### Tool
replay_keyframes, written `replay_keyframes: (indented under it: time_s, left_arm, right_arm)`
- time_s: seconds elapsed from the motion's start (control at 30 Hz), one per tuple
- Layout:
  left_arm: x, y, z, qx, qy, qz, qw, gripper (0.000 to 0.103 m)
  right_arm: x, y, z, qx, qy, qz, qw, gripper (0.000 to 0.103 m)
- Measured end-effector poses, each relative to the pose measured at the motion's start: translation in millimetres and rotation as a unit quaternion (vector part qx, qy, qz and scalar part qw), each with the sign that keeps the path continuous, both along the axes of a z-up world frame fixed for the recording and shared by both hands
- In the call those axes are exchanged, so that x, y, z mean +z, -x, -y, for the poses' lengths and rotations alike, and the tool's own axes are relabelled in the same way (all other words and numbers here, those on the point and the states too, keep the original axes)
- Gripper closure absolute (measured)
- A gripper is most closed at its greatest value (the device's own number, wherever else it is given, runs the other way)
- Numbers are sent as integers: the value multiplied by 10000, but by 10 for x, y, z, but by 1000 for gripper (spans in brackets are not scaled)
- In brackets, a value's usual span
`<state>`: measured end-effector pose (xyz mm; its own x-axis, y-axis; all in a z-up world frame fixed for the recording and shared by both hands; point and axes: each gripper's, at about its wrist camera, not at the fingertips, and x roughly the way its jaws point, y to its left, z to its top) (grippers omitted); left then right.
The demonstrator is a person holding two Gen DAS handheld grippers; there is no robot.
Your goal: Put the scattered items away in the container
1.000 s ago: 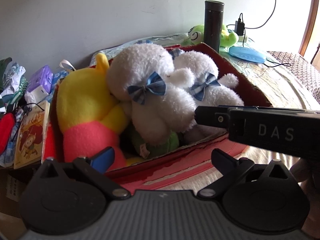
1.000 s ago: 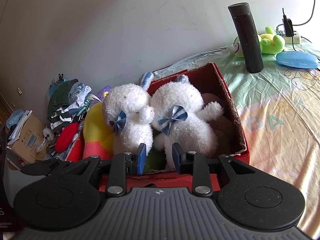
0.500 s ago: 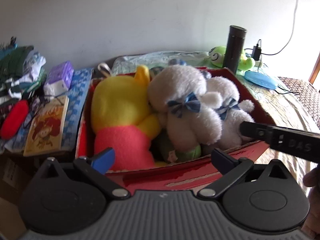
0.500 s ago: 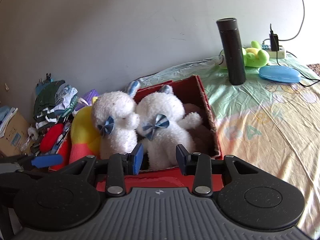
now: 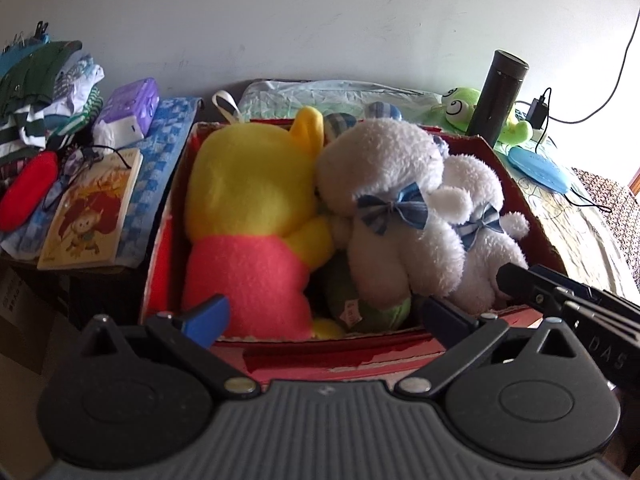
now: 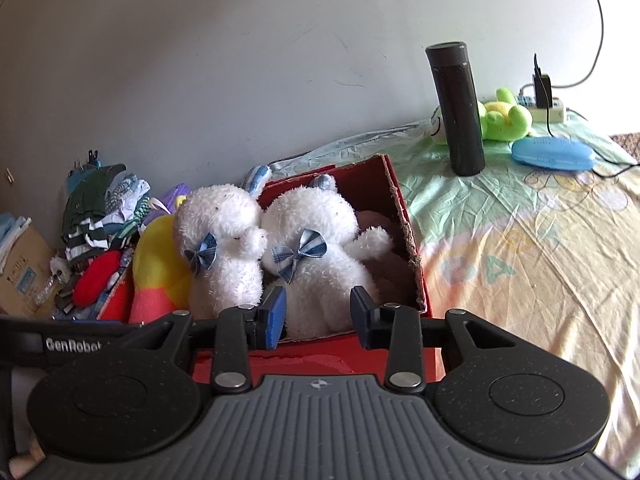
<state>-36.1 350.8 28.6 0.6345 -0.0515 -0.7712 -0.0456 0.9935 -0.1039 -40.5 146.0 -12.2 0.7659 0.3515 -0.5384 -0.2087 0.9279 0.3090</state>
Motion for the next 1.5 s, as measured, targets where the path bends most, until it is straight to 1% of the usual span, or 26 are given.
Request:
replay_keyframes:
  time_s: [0.13, 0.53, 0.73, 0.87, 0.93, 1.0, 1.07, 1.1, 1.27, 1.37, 1.43, 1.5]
  left_arm:
    - [-20, -23, 24, 39, 34, -35, 10000, 1]
    - [-72, -74, 95, 235, -175, -49, 9996, 1]
    - [-102, -76, 140, 352, -345, 1, 9988, 1]
    - [-117, -66, 188, 466, -499, 65, 9976, 1]
    - [-95, -24, 268, 586, -565, 141, 9966, 1]
    - [-36, 48, 361, 597, -624, 281, 9959, 2]
    - [42, 135, 429, 590, -557, 458, 9957, 2]
    - [84, 171, 478, 575, -548, 543, 9954, 1]
    - [244, 262, 838, 330, -585, 856, 9941, 1]
    - [277, 254, 1139, -19, -513, 1000, 9937, 1]
    - [270, 254, 1357, -321, -463, 997, 9934, 1]
    - [256, 257, 1590, -592, -436, 946, 9928, 1]
  right_arm:
    - [-24, -12, -10, 42, 85, 72, 9999, 66]
    - [-79, -20, -77, 84, 349, 301, 9989, 66]
    - [-81, -61, -88, 309, 525, 303, 9977, 68]
    - [-74, -41, -93, 650, 790, 388, 9940, 68]
    - [-42, -51, -32, 806, 653, 295, 9942, 65]
    - [4, -33, 52, 942, 478, 225, 9942, 63]
    - [42, -13, 196, 1019, 139, 159, 9946, 62]
    - [59, -5, 275, 1028, -19, 128, 9946, 60]
    - [146, -9, 671, 607, -156, 163, 9979, 59]
    - [139, 15, 935, 280, -191, 103, 9994, 59]
    - [93, 33, 1091, 21, -12, 23, 10000, 58]
    - [42, 38, 1237, -295, 239, -156, 9992, 58]
